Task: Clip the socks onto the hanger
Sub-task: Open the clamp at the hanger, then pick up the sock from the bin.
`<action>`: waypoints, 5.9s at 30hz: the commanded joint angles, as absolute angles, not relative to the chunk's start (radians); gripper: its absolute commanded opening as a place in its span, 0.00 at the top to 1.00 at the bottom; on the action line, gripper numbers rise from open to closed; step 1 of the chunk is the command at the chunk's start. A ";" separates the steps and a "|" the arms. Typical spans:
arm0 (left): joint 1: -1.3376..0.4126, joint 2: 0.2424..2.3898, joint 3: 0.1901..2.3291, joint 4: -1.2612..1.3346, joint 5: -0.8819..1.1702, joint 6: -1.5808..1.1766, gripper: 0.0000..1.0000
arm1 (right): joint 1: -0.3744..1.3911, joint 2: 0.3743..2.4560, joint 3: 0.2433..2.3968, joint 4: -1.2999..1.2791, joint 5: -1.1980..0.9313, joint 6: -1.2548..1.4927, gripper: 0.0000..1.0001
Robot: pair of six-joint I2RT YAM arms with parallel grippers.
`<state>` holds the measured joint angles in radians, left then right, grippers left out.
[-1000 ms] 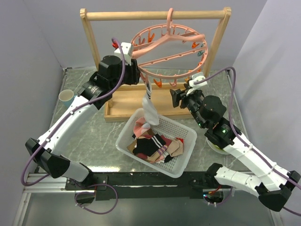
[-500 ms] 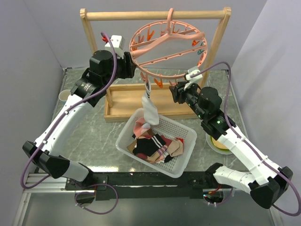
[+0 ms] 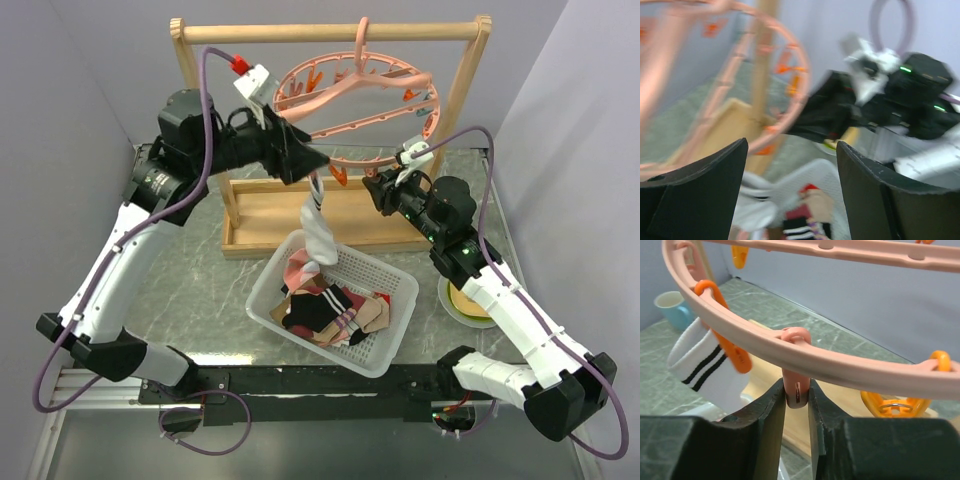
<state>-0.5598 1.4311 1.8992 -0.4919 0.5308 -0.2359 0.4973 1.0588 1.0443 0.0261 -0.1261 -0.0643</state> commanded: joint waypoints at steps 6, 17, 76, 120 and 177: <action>-0.722 1.523 1.830 -0.456 0.761 -0.327 0.28 | 0.502 1.048 1.054 0.106 -0.232 -0.002 0.75; -0.726 1.592 1.865 -0.442 0.401 -0.342 0.32 | 0.540 1.026 1.037 0.097 -0.199 0.028 0.76; -0.606 1.632 1.898 -0.385 0.356 -0.606 0.36 | 0.626 1.187 1.164 0.146 -0.207 0.140 1.00; -0.583 1.598 1.870 -0.380 0.356 -0.581 0.99 | 0.677 1.111 1.166 0.043 -0.065 0.101 0.47; -0.552 1.517 1.798 -0.400 0.336 -0.500 0.99 | 0.870 1.134 0.641 -0.346 0.006 0.744 0.33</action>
